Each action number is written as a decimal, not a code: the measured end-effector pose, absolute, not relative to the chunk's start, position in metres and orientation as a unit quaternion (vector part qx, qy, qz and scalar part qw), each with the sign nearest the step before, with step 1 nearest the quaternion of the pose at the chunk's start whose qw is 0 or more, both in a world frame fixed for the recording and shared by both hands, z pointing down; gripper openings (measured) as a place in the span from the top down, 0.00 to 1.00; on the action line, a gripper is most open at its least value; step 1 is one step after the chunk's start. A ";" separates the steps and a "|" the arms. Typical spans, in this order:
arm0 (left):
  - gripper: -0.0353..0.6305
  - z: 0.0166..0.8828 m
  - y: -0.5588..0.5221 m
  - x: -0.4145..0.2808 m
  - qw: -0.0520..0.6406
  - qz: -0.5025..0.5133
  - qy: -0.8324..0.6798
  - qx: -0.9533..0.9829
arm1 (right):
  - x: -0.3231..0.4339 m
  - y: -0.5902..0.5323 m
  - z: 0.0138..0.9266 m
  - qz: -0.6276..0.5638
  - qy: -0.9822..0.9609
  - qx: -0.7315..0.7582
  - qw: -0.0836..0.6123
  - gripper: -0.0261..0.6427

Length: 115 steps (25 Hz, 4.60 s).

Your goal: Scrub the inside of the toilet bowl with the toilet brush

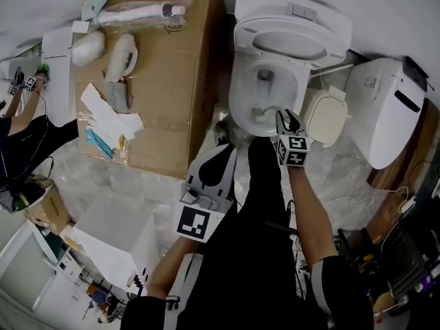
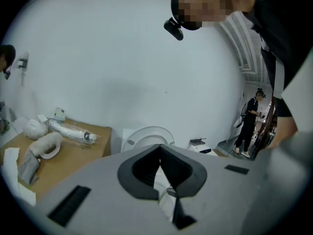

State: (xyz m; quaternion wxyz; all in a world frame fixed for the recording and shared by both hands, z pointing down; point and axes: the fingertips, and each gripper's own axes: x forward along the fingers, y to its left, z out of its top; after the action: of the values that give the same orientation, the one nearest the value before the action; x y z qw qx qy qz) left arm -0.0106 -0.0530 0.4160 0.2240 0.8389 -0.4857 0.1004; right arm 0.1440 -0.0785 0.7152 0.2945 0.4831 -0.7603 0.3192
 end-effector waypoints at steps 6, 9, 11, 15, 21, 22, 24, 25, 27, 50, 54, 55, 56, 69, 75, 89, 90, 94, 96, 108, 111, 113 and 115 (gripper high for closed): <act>0.94 0.427 -0.061 0.008 0.237 0.098 -0.485 0.836 | 0.163 -0.062 0.734 0.295 -0.769 0.448 0.349 0.78; 0.94 0.430 -0.066 0.015 0.235 0.100 -0.483 0.838 | 0.173 -0.059 0.737 0.282 -0.776 0.429 0.367 0.78; 0.94 0.431 -0.070 0.019 0.233 0.099 -0.484 0.838 | 0.180 -0.060 0.739 0.267 -0.781 0.417 0.379 0.79; 0.94 0.432 -0.075 0.026 0.235 0.093 -0.488 0.836 | 0.193 -0.068 0.742 0.231 -0.790 0.400 0.403 0.79; 0.94 0.432 -0.073 0.033 0.241 0.092 -0.487 0.835 | 0.205 -0.102 0.743 0.172 -0.805 0.373 0.428 0.79; 0.94 0.431 -0.073 0.033 0.242 0.091 -0.487 0.834 | 0.205 -0.108 0.742 0.163 -0.808 0.367 0.432 0.79; 0.94 0.430 -0.074 0.034 0.243 0.090 -0.489 0.833 | 0.204 -0.120 0.739 0.143 -0.814 0.352 0.440 0.79; 0.94 0.429 -0.075 0.034 0.244 0.089 -0.490 0.832 | 0.202 -0.127 0.739 0.133 -0.816 0.344 0.445 0.79; 0.94 0.429 -0.077 0.032 0.246 0.085 -0.494 0.829 | 0.198 -0.138 0.737 0.114 -0.821 0.329 0.453 0.79; 0.94 0.425 -0.078 -0.033 0.255 0.060 -0.543 0.798 | 0.072 -0.185 0.716 0.026 -0.864 0.232 0.446 0.79; 0.94 0.423 -0.075 -0.046 0.255 0.059 -0.545 0.797 | 0.051 -0.183 0.712 0.033 -0.867 0.235 0.438 0.79; 0.94 0.423 -0.074 -0.050 0.254 0.059 -0.545 0.797 | 0.046 -0.182 0.712 0.035 -0.868 0.236 0.436 0.79; 0.94 0.422 -0.073 -0.053 0.254 0.059 -0.545 0.797 | 0.041 -0.180 0.711 0.038 -0.868 0.237 0.434 0.79; 0.94 0.425 -0.054 -0.104 0.256 0.061 -0.524 0.810 | -0.009 -0.143 0.717 0.067 -0.864 0.257 0.427 0.79; 0.94 0.424 -0.050 -0.115 0.251 0.064 -0.503 0.825 | -0.013 -0.115 0.722 0.098 -0.854 0.280 0.426 0.79; 0.94 0.433 -0.047 -0.088 0.247 0.081 -0.454 0.852 | 0.093 -0.057 0.755 0.186 -0.789 0.376 0.450 0.79; 0.94 0.433 -0.047 -0.084 0.247 0.082 -0.451 0.854 | 0.104 -0.058 0.756 0.191 -0.783 0.387 0.448 0.79; 0.94 0.436 -0.045 -0.068 0.247 0.086 -0.444 0.857 | 0.137 -0.067 0.755 0.206 -0.765 0.426 0.436 0.79; 0.94 0.437 -0.044 -0.062 0.248 0.088 -0.443 0.857 | 0.147 -0.075 0.756 0.210 -0.759 0.439 0.432 0.79; 0.94 0.442 -0.044 -0.051 0.251 0.094 -0.455 0.849 | 0.164 -0.159 0.758 0.214 -0.742 0.504 0.387 0.79; 0.94 0.443 -0.044 -0.055 0.251 0.095 -0.458 0.848 | 0.159 -0.170 0.759 0.232 -0.736 0.521 0.364 0.79; 0.94 0.444 -0.044 -0.058 0.251 0.097 -0.459 0.846 | 0.153 -0.174 0.760 0.247 -0.732 0.530 0.349 0.79; 0.94 0.445 -0.044 -0.061 0.252 0.098 -0.460 0.846 | 0.145 -0.174 0.762 0.262 -0.731 0.533 0.336 0.79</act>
State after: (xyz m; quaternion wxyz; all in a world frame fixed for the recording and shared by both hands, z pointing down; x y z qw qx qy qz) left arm -0.0614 -0.0440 0.4450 0.2521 0.8456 -0.4602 0.0985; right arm 0.1446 -0.1742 0.7619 0.3355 0.5334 -0.7310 0.2617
